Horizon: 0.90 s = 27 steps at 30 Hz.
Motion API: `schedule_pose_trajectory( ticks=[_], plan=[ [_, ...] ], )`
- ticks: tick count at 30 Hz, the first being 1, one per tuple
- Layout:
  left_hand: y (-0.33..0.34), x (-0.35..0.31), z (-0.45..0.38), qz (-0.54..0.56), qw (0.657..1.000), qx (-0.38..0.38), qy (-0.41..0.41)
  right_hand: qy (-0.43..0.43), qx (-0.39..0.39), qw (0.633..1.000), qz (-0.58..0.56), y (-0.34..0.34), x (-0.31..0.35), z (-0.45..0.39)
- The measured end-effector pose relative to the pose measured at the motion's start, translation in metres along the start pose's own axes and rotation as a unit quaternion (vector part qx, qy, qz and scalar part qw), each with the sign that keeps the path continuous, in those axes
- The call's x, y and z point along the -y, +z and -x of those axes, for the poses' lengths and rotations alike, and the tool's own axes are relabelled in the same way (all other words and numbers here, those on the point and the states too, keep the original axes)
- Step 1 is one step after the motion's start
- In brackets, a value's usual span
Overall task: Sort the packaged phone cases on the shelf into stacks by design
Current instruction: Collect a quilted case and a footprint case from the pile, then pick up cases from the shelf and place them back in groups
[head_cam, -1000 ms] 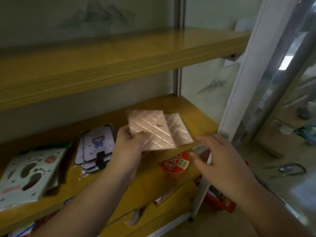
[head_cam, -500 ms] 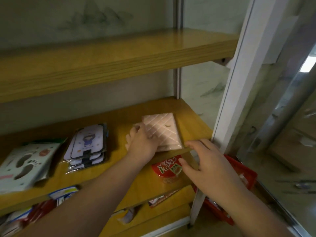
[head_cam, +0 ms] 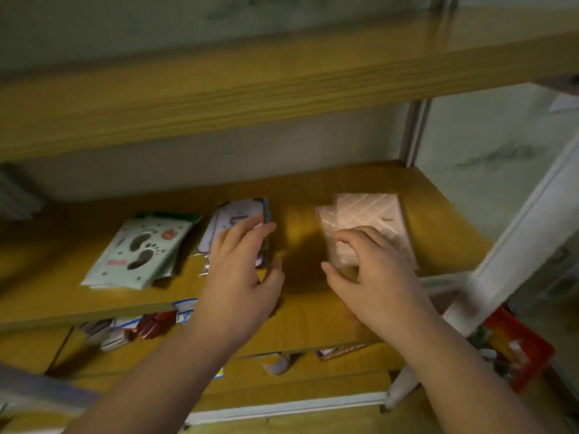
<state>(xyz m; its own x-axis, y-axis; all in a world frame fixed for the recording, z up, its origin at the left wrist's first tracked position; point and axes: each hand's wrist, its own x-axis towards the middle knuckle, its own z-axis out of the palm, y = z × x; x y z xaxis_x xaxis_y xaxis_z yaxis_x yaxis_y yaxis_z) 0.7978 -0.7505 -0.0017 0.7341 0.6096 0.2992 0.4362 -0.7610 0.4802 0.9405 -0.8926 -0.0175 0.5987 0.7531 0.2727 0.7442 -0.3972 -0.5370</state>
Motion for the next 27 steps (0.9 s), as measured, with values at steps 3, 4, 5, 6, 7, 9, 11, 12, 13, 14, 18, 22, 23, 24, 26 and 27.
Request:
schedule_pose_trajectory(
  ticks=[3, 4, 5, 6, 7, 9, 11, 12, 13, 14, 18, 22, 23, 24, 26, 27],
  plan=[
    [-0.025, 0.03, 0.018, -0.043, 0.999, -0.02, -0.011, -0.022, 0.009, 1.0, -0.014, 0.013, 0.028, -0.004],
    [-0.033, 0.04, 0.025, -0.05, 0.998, -0.028, -0.018, -0.029, 0.012, 0.999, -0.016, 0.018, 0.038, -0.004],
    [-0.04, 0.05, 0.032, -0.055, 0.998, -0.034, -0.026, -0.034, 0.016, 0.999, -0.017, 0.024, 0.048, -0.004],
    [-0.048, 0.061, 0.039, -0.058, 0.997, -0.039, -0.036, -0.039, 0.022, 0.999, -0.015, 0.03, 0.059, -0.004],
    [-0.056, 0.071, 0.047, -0.06, 0.996, -0.042, -0.047, -0.046, 0.027, 0.999, -0.011, 0.037, 0.07, -0.003],
    [-0.074, 0.094, 0.064, -0.057, 0.995, -0.043, -0.068, -0.06, 0.032, 0.998, -0.003, 0.051, 0.096, 0.0],
    [-0.095, 0.118, 0.082, -0.054, 0.993, -0.047, -0.091, -0.07, 0.037, 0.997, 0.011, 0.065, 0.124, 0.007],
    [-0.107, 0.13, 0.09, -0.052, 0.992, -0.052, -0.106, -0.079, 0.038, 0.996, 0.022, 0.073, 0.14, 0.01],
    [-0.12, 0.144, 0.099, -0.049, 0.99, -0.06, -0.12, -0.09, 0.039, 0.995, 0.031, 0.08, 0.157, 0.014],
    [-0.134, 0.157, 0.109, -0.047, 0.988, -0.07, -0.129, -0.101, 0.041, 0.993, 0.036, 0.088, 0.174, 0.018],
    [-0.191, 0.207, 0.158, -0.065, 0.982, -0.096, -0.147, -0.128, 0.055, 0.99, 0.029, 0.12, 0.253, 0.034],
    [-0.248, 0.261, 0.218, -0.079, 0.975, -0.12, -0.168, -0.154, 0.071, 0.985, 0.003, 0.162, 0.336, 0.057],
    [-0.262, 0.275, 0.232, -0.082, 0.972, -0.125, -0.179, -0.163, 0.077, 0.984, 0.002, 0.174, 0.354, 0.062],
    [-0.275, 0.288, 0.246, -0.083, 0.969, -0.135, -0.191, -0.173, 0.081, 0.982, 0.0, 0.186, 0.373, 0.067],
    [-0.299, 0.314, 0.273, -0.083, 0.961, -0.153, -0.216, -0.186, 0.089, 0.978, -0.016, 0.209, 0.407, 0.077],
    [-0.31, 0.326, 0.285, -0.079, 0.958, -0.153, -0.23, -0.187, 0.096, 0.977, -0.026, 0.218, 0.423, 0.083]
  ],
)
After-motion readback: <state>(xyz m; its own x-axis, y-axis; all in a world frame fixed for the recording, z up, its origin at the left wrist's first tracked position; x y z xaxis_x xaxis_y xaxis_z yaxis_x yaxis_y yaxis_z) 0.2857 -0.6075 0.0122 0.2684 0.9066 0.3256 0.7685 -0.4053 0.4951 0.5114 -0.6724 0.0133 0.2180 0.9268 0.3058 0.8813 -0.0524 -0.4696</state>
